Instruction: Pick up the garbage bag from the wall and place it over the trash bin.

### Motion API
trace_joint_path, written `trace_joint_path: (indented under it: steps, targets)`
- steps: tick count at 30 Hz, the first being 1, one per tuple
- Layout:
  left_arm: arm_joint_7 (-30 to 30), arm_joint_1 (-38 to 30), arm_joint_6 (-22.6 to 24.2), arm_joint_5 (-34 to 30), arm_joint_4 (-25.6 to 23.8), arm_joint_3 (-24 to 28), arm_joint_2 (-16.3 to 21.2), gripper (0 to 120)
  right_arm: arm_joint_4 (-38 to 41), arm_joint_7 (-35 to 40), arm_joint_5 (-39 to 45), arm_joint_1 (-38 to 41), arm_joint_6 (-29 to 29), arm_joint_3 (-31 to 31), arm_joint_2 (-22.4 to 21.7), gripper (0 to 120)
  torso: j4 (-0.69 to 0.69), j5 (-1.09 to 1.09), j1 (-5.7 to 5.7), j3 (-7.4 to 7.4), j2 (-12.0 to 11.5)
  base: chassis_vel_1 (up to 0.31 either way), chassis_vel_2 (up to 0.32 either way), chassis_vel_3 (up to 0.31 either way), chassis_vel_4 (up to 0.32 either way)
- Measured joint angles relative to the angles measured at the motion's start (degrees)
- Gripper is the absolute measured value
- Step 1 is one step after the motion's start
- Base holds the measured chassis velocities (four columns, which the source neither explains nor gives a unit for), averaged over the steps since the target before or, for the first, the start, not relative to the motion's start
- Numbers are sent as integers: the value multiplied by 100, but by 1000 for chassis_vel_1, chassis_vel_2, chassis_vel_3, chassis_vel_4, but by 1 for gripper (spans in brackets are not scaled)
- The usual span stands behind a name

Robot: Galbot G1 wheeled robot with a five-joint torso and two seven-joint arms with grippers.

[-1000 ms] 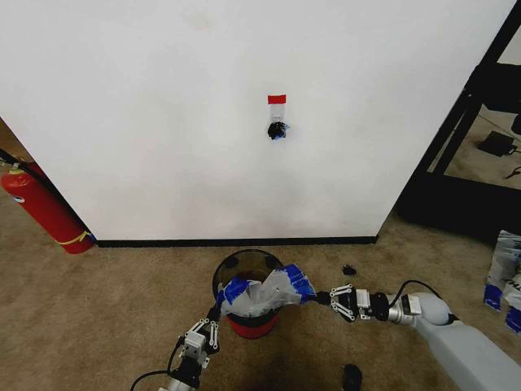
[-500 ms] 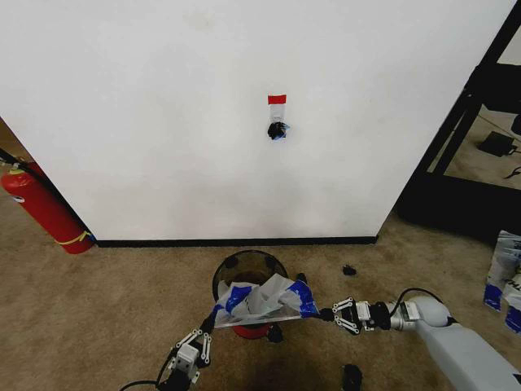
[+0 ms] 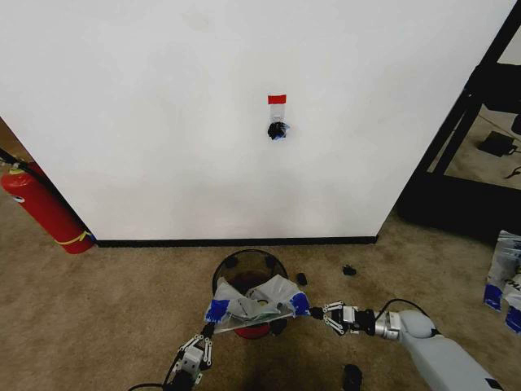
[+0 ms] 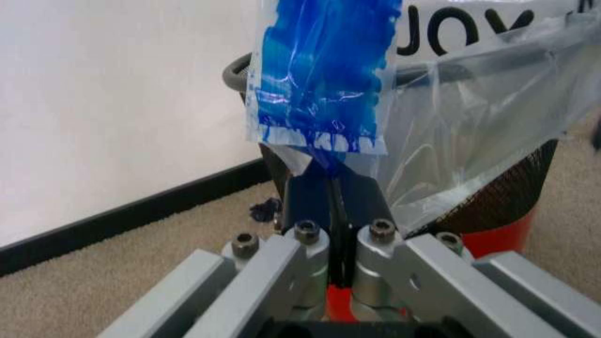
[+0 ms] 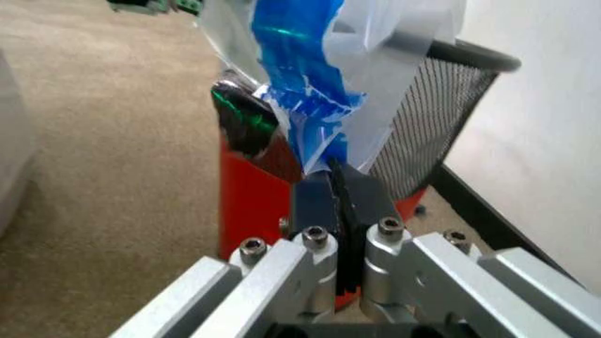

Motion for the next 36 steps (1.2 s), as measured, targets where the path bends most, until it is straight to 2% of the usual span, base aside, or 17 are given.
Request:
trace_joint_path:
  steps: [4, 10, 20, 25, 28, 29, 30, 31, 32, 35, 36]
  targets:
    - [6, -68, 41, 34, 64, 37, -24, 0, -144, 497, -239, 9, 3, -16, 15, 0, 0, 0, 0, 0, 0, 0, 0, 0, 0]
    - [8, -149, 48, 35, 91, 49, -83, 0, -207, 1052, -80, -70, 23, -82, 18, 0, -1, 1, 0, 0, 0, 0, 0, 0, 0]
    - [-42, -59, 175, 153, 73, 2, -40, 0, -154, 1386, -113, -238, 20, -99, 13, 0, 0, 0, 0, 0, 0, 0, 0, 0, 0]
    - [-60, 220, 251, 184, -209, -70, 105, 0, -5, 1221, -78, -352, -45, -68, -92, 18, 0, 1, 0, 0, 0, 0, 0, 0, 0]
    - [-57, 338, 263, 204, -341, -105, 160, 6, 53, 1009, 36, -374, -107, -43, -158, 25, 0, 1, 0, 0, 0, 0, 0, 0, 0]
    - [-52, 379, 266, 211, -388, -117, 182, 10, 76, 939, 73, -381, -129, -34, -185, 27, 0, 0, 0, 0, 0, 0, 0, 0, 0]
    - [-45, 516, 280, 232, -564, -166, 249, 18, 158, 668, 238, -408, -238, 0, -281, 36, 0, 1, 0, 0, 0, 0, 0, 0, 0]
    - [-44, 542, 284, 236, -598, -175, 259, 20, 176, 584, 284, -412, -271, 12, -308, 36, -1, 1, 0, 0, 0, 0, 0, 0, 0]
    - [-43, 630, 302, 255, -707, -202, 288, 26, 217, 377, 374, -417, -345, 39, -371, 45, -1, 1, 0, 0, 0, 0, 0, 0, 0]
    - [-97, 1052, 405, 490, -1142, -376, 320, 39, 362, -877, 497, -291, -675, 158, -657, 57, -1, 2, 0, -1, 0, 0, 0, 0, 0]
    - [-97, 1052, 405, 490, -1142, -376, 320, 39, 362, -877, 497, -291, -675, 158, -657, 57, -1, 2, 0, -1, 0, 0, 0, 0, 0]
